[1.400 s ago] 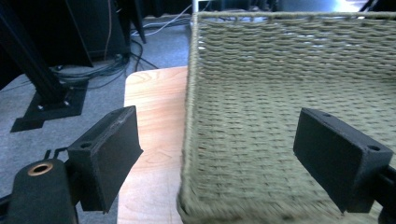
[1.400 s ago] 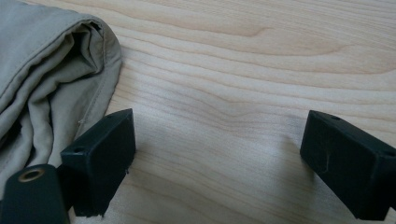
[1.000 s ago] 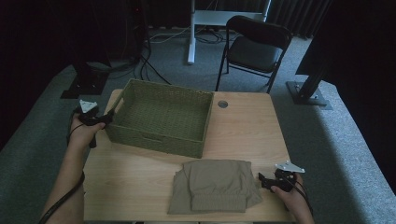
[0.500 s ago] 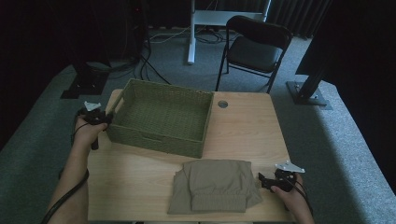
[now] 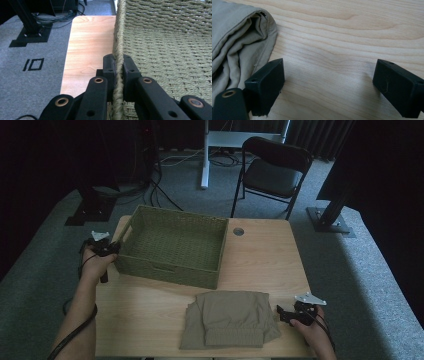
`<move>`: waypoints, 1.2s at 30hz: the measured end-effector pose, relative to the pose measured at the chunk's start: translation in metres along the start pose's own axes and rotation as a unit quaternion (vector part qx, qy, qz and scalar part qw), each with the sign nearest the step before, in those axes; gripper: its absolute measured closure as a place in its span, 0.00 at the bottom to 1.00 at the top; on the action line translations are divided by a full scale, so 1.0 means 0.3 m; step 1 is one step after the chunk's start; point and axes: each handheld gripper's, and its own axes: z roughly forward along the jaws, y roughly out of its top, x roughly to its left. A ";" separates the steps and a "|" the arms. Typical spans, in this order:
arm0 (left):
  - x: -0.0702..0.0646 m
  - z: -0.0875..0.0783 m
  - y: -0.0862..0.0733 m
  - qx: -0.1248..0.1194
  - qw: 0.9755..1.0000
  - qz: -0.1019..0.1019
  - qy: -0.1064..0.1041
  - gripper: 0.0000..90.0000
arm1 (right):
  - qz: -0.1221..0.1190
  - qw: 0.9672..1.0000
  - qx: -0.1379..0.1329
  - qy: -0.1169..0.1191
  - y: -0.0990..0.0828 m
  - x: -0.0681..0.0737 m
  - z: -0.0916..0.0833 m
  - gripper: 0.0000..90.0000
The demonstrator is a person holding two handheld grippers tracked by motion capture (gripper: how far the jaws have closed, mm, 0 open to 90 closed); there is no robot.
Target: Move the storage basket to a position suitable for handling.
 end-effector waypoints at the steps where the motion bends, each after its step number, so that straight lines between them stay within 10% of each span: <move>1: -0.001 -0.002 -0.002 0.000 1.000 -0.002 0.000 0.94 | 0.000 1.000 0.000 0.000 0.000 0.000 0.000 0.11; 21: -0.010 -0.058 -0.048 -0.004 1.000 -0.017 -0.010 0.94 | -0.005 1.000 0.002 -0.003 0.041 -0.004 0.008 0.11; 27: -0.012 -0.064 -0.050 -0.003 1.000 -0.017 -0.011 0.94 | -0.003 1.000 -0.031 0.001 0.143 0.030 -0.001 0.11; 36: -0.013 -0.072 -0.052 0.002 1.000 -0.018 -0.014 0.94 | -0.029 0.995 -0.077 0.054 0.427 0.228 0.009 0.15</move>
